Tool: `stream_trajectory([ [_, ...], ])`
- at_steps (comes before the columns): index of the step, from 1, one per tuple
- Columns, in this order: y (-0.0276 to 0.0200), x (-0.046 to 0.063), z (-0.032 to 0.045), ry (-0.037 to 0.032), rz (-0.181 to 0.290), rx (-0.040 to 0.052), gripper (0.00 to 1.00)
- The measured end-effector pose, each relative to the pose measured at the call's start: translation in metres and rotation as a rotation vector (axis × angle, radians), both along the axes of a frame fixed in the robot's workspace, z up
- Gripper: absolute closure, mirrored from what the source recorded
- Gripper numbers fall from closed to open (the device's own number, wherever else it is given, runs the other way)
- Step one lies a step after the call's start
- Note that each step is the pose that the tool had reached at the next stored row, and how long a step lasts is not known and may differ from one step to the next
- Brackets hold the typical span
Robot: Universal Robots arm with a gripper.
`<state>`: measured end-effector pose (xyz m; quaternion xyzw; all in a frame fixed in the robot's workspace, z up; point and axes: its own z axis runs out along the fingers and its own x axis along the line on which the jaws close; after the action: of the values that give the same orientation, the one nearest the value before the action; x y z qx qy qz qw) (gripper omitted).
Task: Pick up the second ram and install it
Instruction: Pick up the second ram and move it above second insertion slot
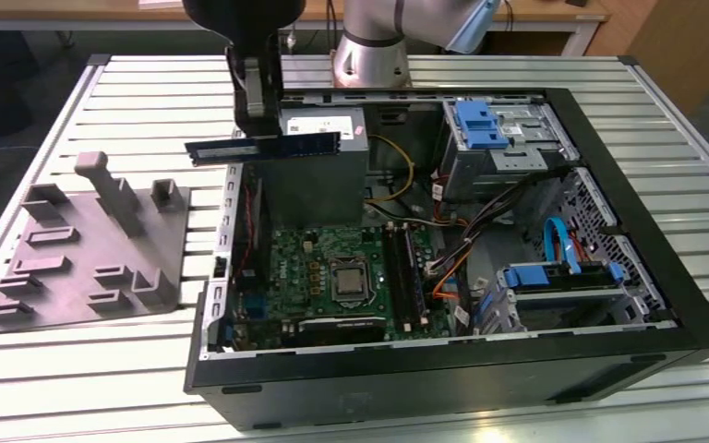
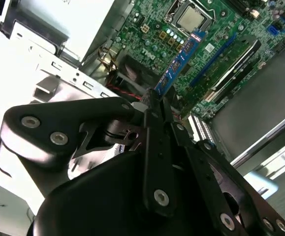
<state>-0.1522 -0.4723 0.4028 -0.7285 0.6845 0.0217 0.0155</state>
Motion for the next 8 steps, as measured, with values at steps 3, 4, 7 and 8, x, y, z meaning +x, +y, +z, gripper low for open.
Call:
stream_trajectory([
  [3, 0.0000, 0.0034, 0.0000, 0.0000, 0.000, 0.0000, 0.86],
  [4, 0.0000, 0.0047, 0.0000, 0.0000, 0.000, 0.0000, 0.86],
  [7, 0.0000, 0.0086, -0.0001, 0.0000, 0.000, 0.0000, 0.86],
  [8, 0.0000, 0.0101, -0.0001, 0.0000, 0.000, 0.0000, 0.86],
])
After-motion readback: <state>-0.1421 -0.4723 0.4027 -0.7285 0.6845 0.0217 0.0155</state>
